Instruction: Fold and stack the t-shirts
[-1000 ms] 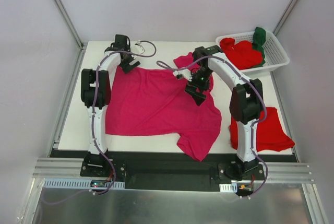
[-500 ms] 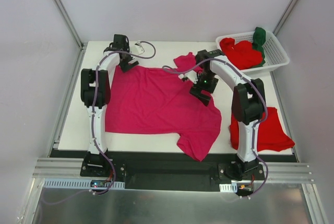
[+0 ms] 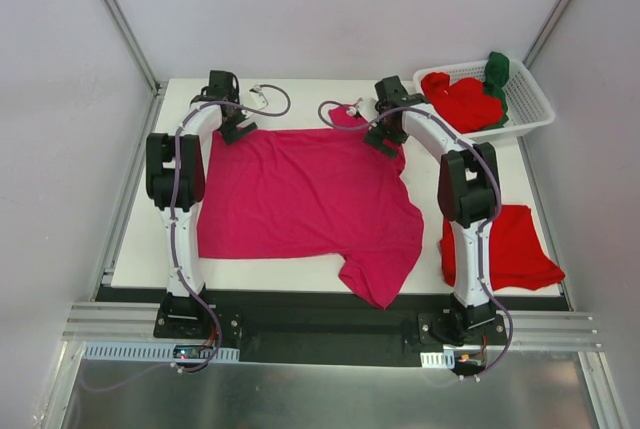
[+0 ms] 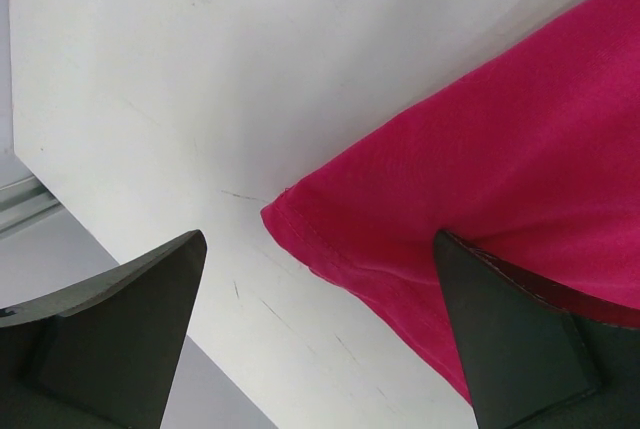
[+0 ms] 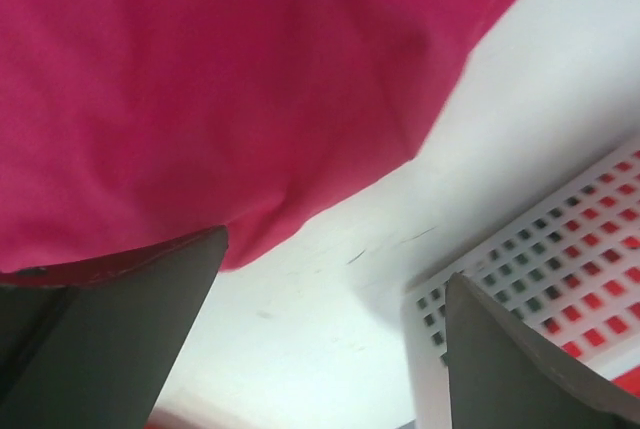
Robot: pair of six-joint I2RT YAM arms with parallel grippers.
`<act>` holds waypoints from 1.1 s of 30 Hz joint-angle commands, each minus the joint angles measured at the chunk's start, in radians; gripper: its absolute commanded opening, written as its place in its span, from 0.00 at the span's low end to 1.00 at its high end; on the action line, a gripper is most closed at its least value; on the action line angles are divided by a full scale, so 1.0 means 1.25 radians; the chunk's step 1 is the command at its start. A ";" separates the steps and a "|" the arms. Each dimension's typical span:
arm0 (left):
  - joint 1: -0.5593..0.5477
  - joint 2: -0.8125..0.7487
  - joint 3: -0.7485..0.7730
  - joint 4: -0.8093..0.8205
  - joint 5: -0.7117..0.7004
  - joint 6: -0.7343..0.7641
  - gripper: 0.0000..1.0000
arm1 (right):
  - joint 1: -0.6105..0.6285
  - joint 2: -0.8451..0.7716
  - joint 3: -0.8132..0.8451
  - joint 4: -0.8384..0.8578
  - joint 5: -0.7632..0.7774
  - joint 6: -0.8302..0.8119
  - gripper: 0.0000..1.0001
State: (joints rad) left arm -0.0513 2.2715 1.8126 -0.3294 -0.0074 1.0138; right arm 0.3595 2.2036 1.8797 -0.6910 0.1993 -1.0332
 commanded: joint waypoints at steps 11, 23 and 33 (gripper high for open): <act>-0.012 -0.056 -0.036 -0.037 -0.026 -0.016 0.99 | 0.019 -0.023 -0.134 0.331 0.141 -0.092 0.96; -0.011 -0.079 -0.077 -0.037 -0.019 -0.013 0.99 | 0.029 -0.028 -0.213 0.520 0.239 -0.199 0.96; -0.010 -0.093 -0.098 -0.037 -0.015 -0.023 0.99 | 0.030 -0.002 -0.212 0.576 0.257 -0.204 0.96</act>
State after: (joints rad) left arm -0.0597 2.2124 1.7195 -0.3271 -0.0307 1.0058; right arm 0.3965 2.2055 1.6096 -0.0536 0.4839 -1.2823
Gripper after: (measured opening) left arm 0.992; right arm 0.966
